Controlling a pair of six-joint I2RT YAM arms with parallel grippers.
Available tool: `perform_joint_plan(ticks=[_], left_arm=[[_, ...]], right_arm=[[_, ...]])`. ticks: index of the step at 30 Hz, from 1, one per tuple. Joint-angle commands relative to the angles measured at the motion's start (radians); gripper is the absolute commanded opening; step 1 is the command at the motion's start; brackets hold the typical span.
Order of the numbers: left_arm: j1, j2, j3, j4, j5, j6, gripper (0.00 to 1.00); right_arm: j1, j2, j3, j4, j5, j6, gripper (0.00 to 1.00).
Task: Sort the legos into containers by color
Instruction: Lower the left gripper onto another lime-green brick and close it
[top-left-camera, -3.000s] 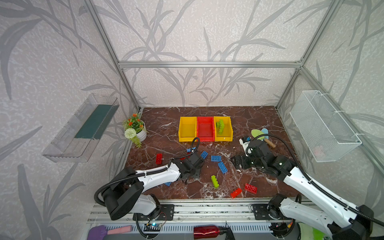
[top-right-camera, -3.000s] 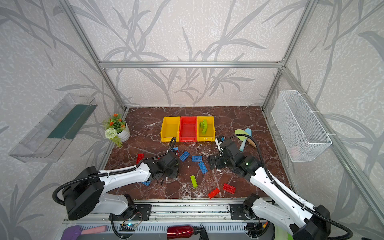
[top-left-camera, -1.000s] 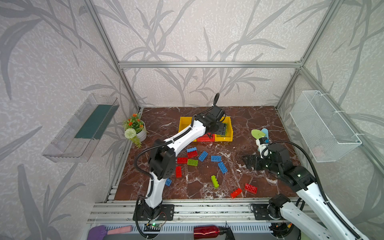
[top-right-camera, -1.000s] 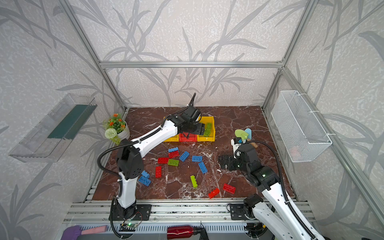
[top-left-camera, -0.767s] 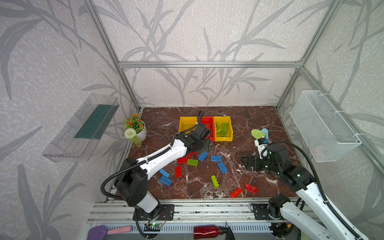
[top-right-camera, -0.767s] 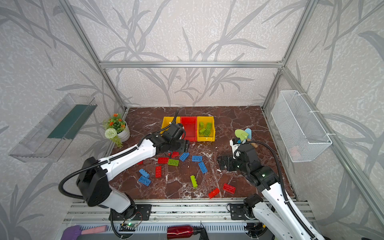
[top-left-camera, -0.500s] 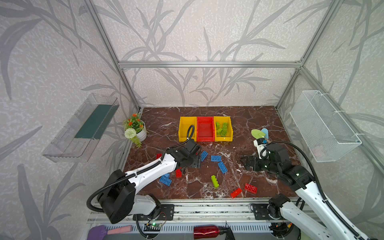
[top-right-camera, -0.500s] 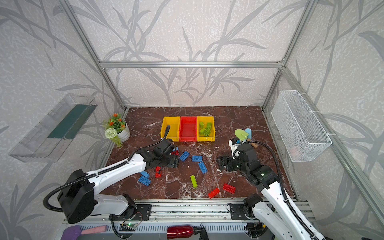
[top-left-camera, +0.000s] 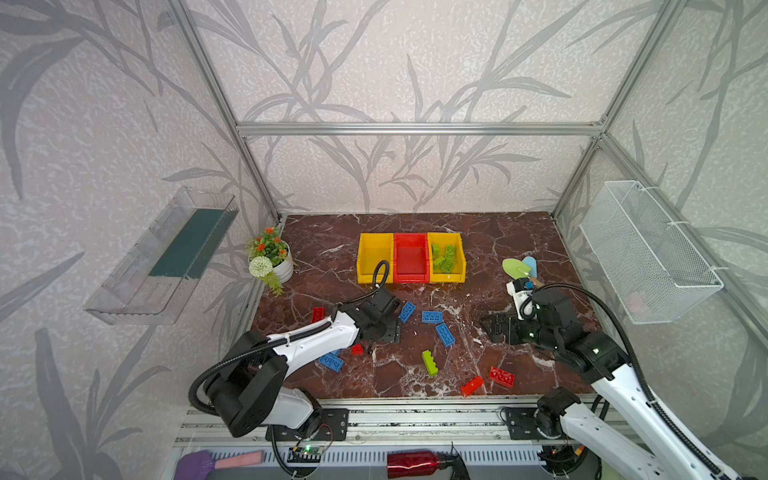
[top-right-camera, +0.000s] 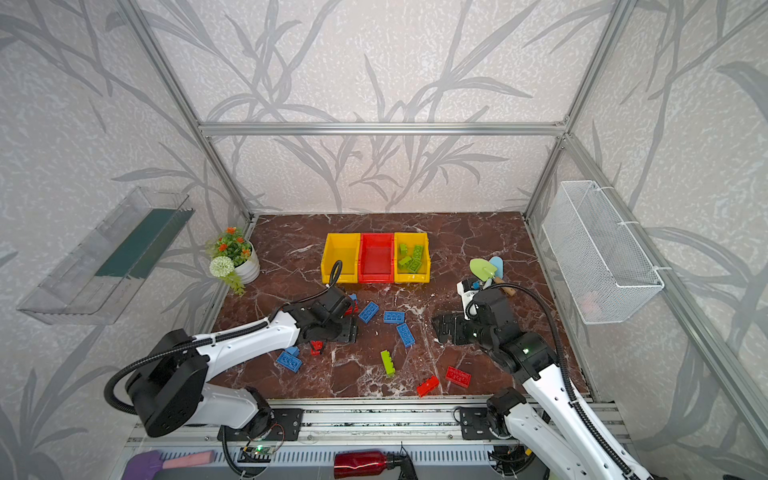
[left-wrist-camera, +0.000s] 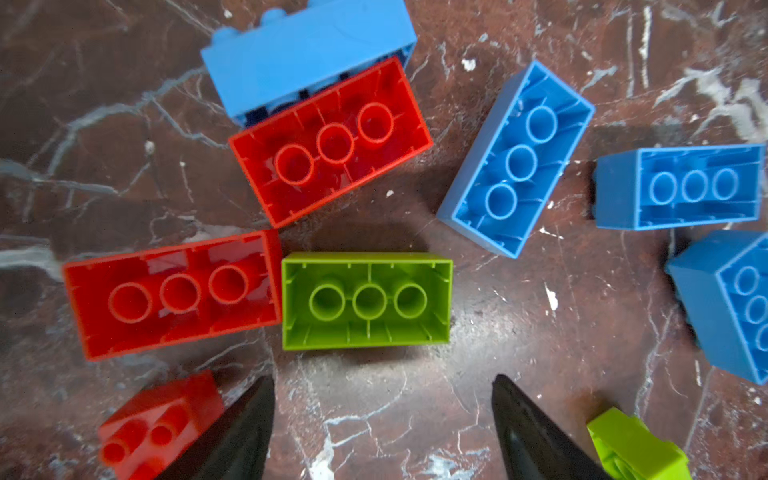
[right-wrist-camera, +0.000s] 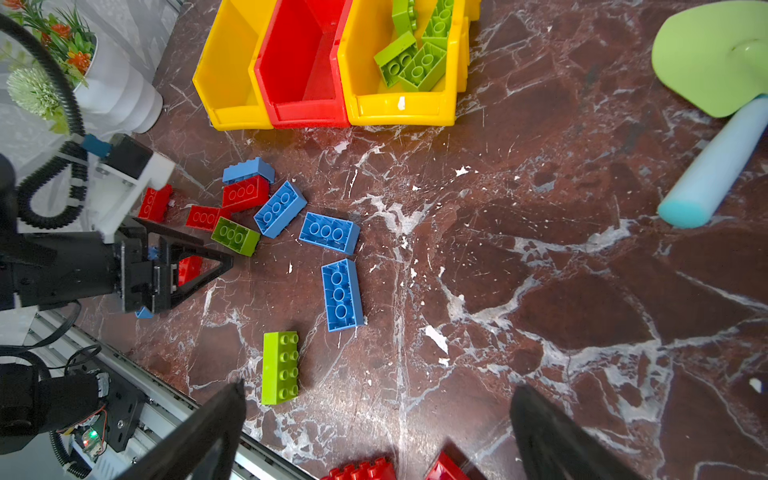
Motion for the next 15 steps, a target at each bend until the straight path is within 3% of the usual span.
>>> perform_joint_plan(ticks=[1, 15], left_arm=[[0.002, 0.045, 0.010, 0.031, -0.011, 0.006, 0.82], [0.046, 0.140, 0.071, 0.047, -0.041, 0.088, 0.82]], right_arm=[[0.004, -0.011, 0.023, -0.035, 0.017, 0.003, 0.99], [0.004, 0.027, 0.017, -0.012, 0.023, -0.008, 0.99]])
